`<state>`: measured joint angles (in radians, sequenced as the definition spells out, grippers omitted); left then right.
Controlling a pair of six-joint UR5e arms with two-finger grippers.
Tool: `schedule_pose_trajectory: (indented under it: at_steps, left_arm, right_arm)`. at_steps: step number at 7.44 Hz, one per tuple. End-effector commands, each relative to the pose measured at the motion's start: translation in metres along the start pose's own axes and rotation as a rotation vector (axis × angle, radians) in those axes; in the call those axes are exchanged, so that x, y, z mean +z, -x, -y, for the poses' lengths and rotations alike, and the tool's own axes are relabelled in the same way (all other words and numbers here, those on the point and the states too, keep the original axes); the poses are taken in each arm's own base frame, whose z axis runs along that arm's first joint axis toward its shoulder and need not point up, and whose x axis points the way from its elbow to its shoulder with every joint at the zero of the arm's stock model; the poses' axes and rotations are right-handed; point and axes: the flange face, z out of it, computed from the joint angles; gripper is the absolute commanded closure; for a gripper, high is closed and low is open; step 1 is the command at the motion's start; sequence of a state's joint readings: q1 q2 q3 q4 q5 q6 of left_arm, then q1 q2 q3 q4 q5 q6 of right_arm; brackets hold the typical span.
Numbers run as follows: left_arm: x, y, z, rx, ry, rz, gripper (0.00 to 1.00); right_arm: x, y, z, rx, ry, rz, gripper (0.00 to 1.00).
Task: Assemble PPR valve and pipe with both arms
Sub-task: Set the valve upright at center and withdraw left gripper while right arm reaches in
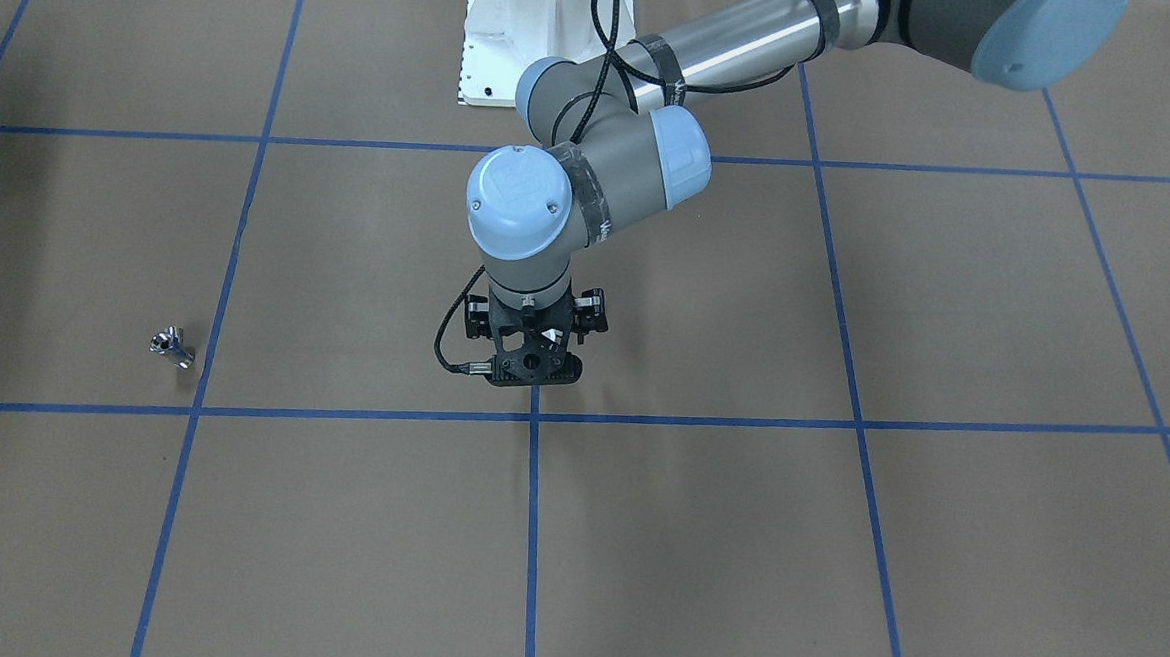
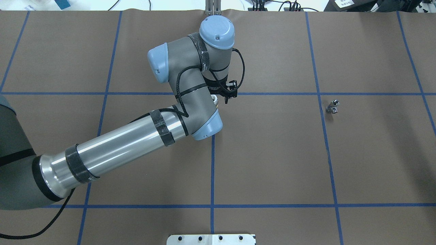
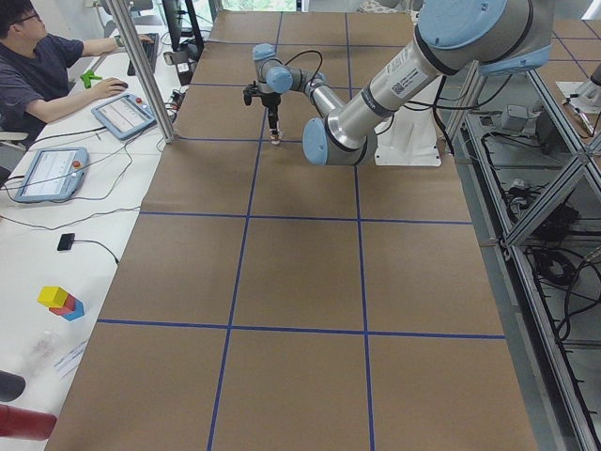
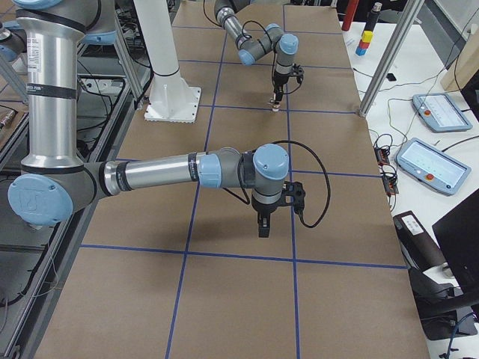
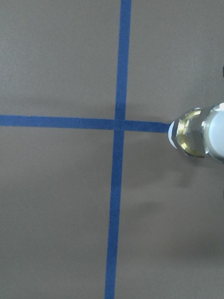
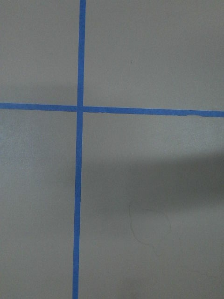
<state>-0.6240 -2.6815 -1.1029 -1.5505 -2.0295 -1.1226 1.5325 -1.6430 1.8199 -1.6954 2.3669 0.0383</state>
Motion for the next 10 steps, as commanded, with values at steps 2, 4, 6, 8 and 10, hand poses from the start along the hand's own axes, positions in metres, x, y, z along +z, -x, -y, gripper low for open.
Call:
schedule_pose_trajectory:
  at_steps: [2,4,6,8,10]
  left_arm:
    - [-0.043,0.021,0.021,0.015,-0.047,-0.029,0.0]
    - [-0.06,0.107,0.011,0.102,-0.071,-0.012,0.0]
    - [-0.088,0.209,-0.009,0.186,-0.111,0.005,0.0]
    - [-0.105,0.248,-0.008,0.208,-0.14,0.006,0.0]
    - [-0.107,0.253,-0.005,0.199,-0.145,0.009,0.0]
  right_arm:
    - [-0.013,0.015,0.014,-0.022,-0.026,0.001,0.0]
    - [-0.011,0.095,0.055,-0.064,-0.043,0.019,0.0]
    - [0.003,0.184,0.081,-0.088,-0.026,0.047,0.0]
    - [0.06,0.258,0.079,-0.175,-0.026,0.019,0.01]
    - [0.113,0.275,0.076,-0.177,-0.044,0.035,0.01]
